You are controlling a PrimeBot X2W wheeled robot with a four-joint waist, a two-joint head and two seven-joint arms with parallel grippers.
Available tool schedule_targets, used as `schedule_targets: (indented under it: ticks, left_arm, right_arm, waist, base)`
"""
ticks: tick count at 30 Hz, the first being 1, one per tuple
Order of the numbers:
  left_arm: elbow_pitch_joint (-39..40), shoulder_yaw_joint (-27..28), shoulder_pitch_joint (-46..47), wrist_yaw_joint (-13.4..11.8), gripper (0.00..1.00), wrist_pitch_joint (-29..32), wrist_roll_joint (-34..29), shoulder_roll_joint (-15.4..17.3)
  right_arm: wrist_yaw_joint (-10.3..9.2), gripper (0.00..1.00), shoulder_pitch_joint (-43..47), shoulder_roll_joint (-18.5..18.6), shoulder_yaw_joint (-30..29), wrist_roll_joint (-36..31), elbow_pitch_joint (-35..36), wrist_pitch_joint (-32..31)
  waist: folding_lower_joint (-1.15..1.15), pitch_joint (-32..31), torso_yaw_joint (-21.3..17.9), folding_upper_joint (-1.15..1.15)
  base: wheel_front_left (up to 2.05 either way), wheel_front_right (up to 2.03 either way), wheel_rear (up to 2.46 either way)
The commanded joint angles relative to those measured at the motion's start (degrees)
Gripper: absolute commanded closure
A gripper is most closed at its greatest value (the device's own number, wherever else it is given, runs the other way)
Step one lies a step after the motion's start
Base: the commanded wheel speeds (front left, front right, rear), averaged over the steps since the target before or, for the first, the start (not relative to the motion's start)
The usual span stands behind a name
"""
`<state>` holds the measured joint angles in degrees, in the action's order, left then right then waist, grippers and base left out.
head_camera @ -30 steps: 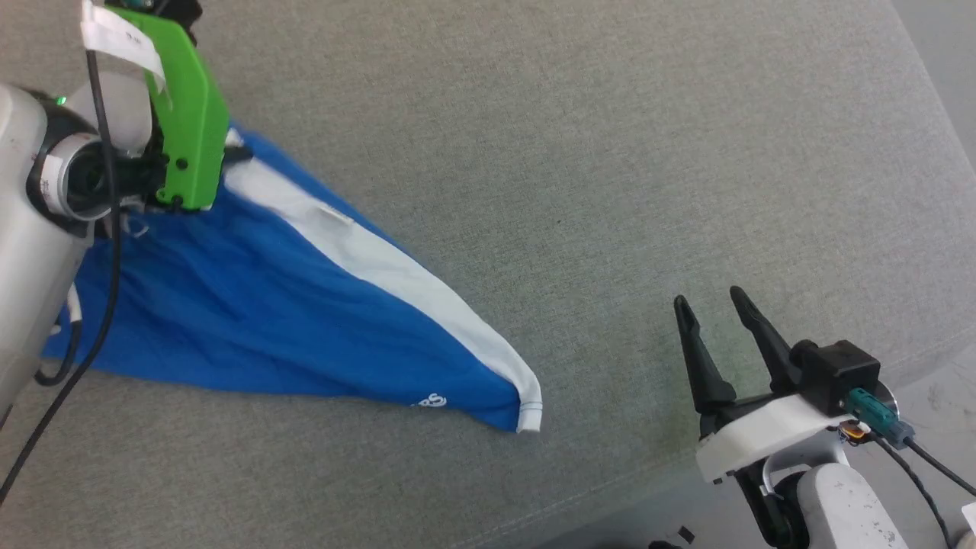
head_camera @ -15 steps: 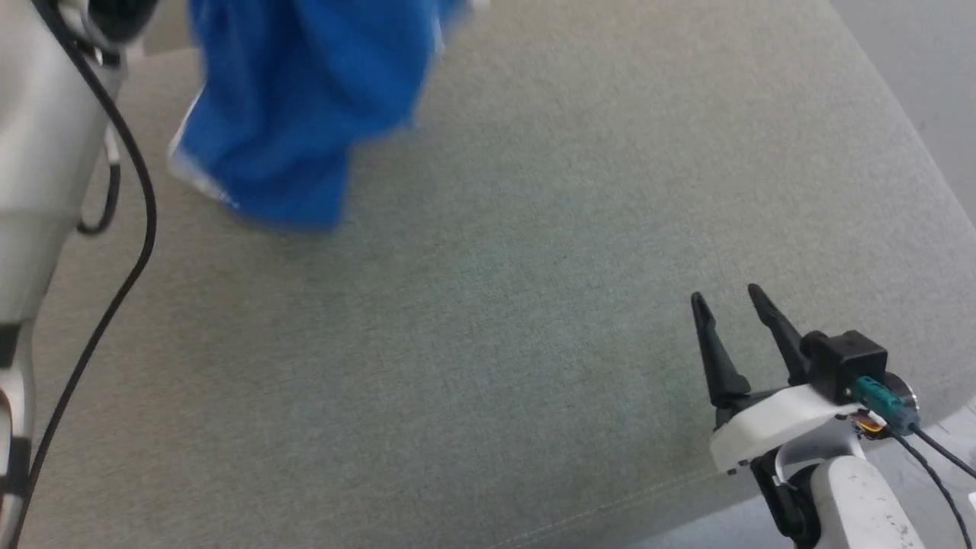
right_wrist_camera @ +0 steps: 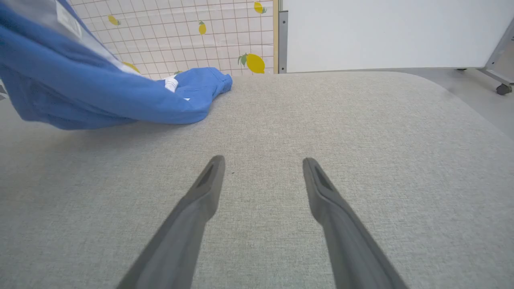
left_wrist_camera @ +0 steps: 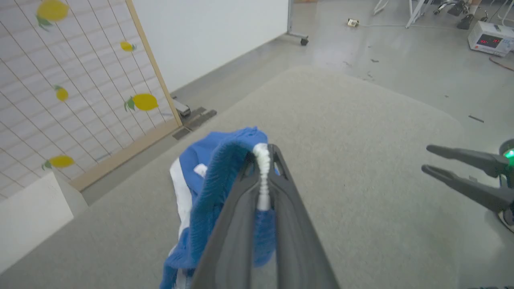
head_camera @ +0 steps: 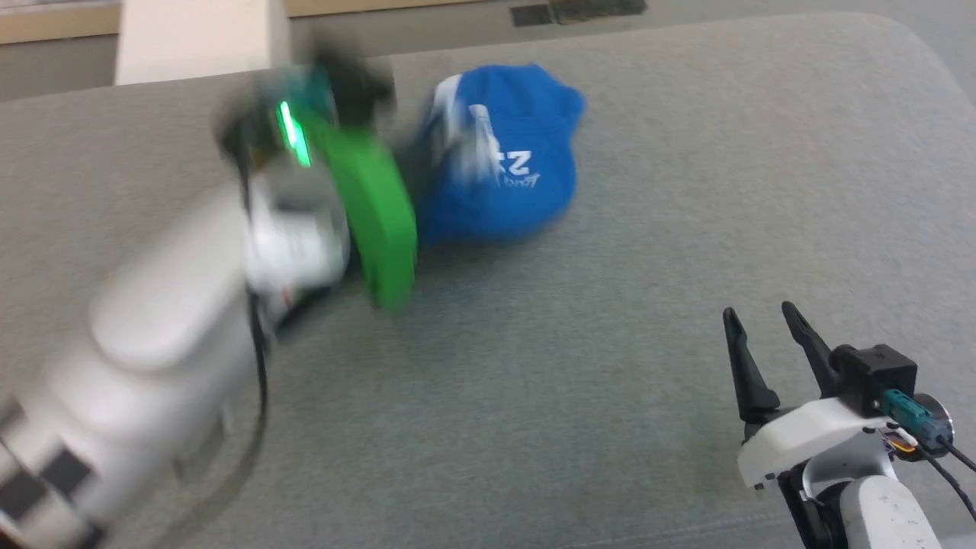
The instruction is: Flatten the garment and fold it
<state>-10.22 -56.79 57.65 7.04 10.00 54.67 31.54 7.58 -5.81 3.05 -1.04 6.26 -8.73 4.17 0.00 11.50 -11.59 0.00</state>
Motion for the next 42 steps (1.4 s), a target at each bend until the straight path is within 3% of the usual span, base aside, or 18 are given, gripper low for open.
schedule_targets:
  ticks: [1, 5, 10, 11, 12, 21, 22, 25, 29, 32, 35, 38, 42]
  left_arm:
    - [0.92, -1.53, -4.94, -0.26, 1.0, -0.93, 0.81, 0.33]
    - [3.92, -7.38, -16.68, -1.96, 1.0, -2.3, 0.64, 0.25]
    - [4.08, -13.12, -24.37, -2.92, 1.0, -2.18, -1.76, -0.15]
    - [3.58, -13.71, -25.41, -3.02, 0.7, -2.02, -2.25, -0.2]
    - [3.1, -13.98, -26.01, -3.38, 0.0, -2.15, -2.81, -0.22]
    - [0.91, -10.8, -28.7, -8.69, 0.0, -7.25, -3.15, 1.04]
    - [2.75, -7.92, -28.82, -11.13, 0.0, -9.42, -2.1, 2.35]
    - [4.92, -5.2, -29.26, -13.72, 0.0, -10.96, -0.87, 3.94]
    - [6.78, 0.21, -30.23, -19.56, 0.0, -16.34, -0.22, 5.81]
    - [6.23, 2.82, -31.07, -25.21, 0.0, -21.57, -3.59, 7.32]
    - [6.15, 5.7, -33.22, -30.29, 0.0, -24.15, -5.84, 6.81]
    - [6.68, 7.63, -35.8, -33.65, 0.0, -24.86, -9.22, 5.51]
    - [8.62, 9.18, -38.08, -34.58, 0.0, -24.97, -14.44, 3.44]
  right_arm:
    - [-0.09, 0.0, 0.8, -0.17, -0.34, -0.6, 0.59, -0.37]
    - [-0.09, 0.0, 1.32, -0.17, -0.88, -1.14, 1.65, -1.44]
    - [-0.09, 0.0, 1.84, -0.17, -1.3, -1.6, 2.55, -2.52]
    - [-0.09, 0.0, 1.86, -0.17, -1.24, -1.61, 2.64, -2.74]
    - [-0.09, 0.0, 1.91, -0.17, -1.16, -1.59, 2.73, -2.9]
    - [-0.09, 0.0, 3.8, -0.17, -1.59, -1.31, 3.41, -4.18]
    - [-0.09, 0.0, 4.63, -0.17, -2.29, -1.54, 3.86, -4.71]
    - [-0.09, 0.0, 5.47, -0.16, -2.73, -1.71, 4.4, -5.31]
    - [-0.09, 0.0, 6.1, 0.49, -3.0, -0.61, 5.25, -6.84]
    - [-0.09, 0.0, 5.63, 2.0, -2.49, 0.95, 6.2, -8.78]
    - [-0.09, 0.0, 4.76, 4.21, -1.75, 2.82, 6.97, -11.97]
    - [-0.09, 0.0, 3.01, 6.38, -1.49, 5.59, 7.32, -15.99]
    - [-0.09, 0.0, -1.07, 10.34, -0.27, 9.71, 7.41, -22.33]
  waist:
    - [0.0, -1.68, 3.73, 0.0]
    - [0.0, -2.03, 5.51, 0.0]
    - [0.0, -2.63, 6.94, 0.0]
    - [0.0, -2.81, 7.07, 0.0]
    - [0.0, -3.01, 7.18, 0.0]
    - [0.0, -6.16, 9.29, 0.0]
    - [0.0, -7.56, 10.65, 0.0]
    - [0.0, -8.77, 12.12, 0.0]
    - [0.0, -9.73, 14.35, 0.0]
    - [0.0, -9.79, 16.21, 0.0]
    - [0.0, -9.02, 18.61, 0.0]
    - [0.0, -7.71, 20.99, 0.0]
    - [0.0, -5.06, 23.7, 0.0]
  base:
    - [0.0, 0.0, 0.0]
    - [0.0, 0.0, 0.0]
    - [0.0, 0.0, 0.0]
    - [0.0, 0.0, 0.0]
    - [0.0, 0.0, 0.0]
    - [0.0, 0.0, 0.0]
    - [0.0, 0.0, 0.0]
    - [0.0, 0.0, 0.0]
    - [0.0, 0.0, 0.0]
    - [0.0, 0.0, 0.0]
    - [0.0, 0.0, 0.0]
    - [0.0, 0.0, 0.0]
    - [0.0, 0.0, 0.0]
